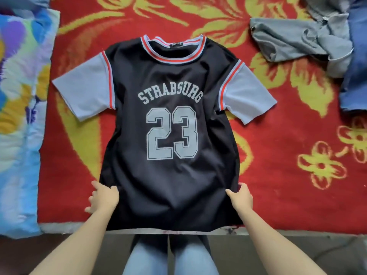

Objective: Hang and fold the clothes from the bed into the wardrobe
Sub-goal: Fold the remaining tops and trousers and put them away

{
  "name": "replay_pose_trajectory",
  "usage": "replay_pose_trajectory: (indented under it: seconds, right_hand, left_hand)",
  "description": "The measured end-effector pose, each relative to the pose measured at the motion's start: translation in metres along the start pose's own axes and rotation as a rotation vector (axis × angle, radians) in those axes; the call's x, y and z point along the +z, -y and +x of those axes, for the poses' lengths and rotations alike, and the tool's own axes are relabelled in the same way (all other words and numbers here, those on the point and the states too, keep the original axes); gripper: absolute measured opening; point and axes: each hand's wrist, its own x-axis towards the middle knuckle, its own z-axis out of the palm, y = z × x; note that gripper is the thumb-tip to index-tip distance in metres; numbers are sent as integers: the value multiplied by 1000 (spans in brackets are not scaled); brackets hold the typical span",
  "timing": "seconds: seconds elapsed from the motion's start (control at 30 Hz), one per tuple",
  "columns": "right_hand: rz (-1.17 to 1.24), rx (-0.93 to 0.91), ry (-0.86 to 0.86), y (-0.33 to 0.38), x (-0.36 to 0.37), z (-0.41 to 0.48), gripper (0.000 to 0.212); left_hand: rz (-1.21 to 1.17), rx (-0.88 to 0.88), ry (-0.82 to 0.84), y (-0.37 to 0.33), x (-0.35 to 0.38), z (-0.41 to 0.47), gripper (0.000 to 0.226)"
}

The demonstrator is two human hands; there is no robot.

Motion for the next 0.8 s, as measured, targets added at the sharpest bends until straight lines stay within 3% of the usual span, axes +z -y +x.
replay_pose_trajectory:
  seconds: [0.07,0.17,0.23,0.33,0.53,0.7,0.8]
  right_hand:
    - [21,-3,-41,-8,3,-2,24]
    - [165,-18,-149,-10,-3,-6,46]
    - [262,-22,-275,-13,-15,-13,48]
    - [110,64,-372,-28,-25,-32,49]
    - [-175,163,-168,-46,-18,-48,41]
    - [-244,-5,-143,-5,-26,-32,46]
    - [-259,-109,-137,25,-34,-18,45]
  left_hand:
    - [-16,-25,14,11,-1,7,54]
    - [-7,17,-11,19,-6,15,41]
    - [-74,75,-39,23,-8,19,37]
    - [-205,99,-78,48,-13,16,30]
    - [-165,77,-103,87,-18,13,32]
    - [-37,262,-229,49,-25,6,54]
    - [-32,392,-223,7,-24,-3,59]
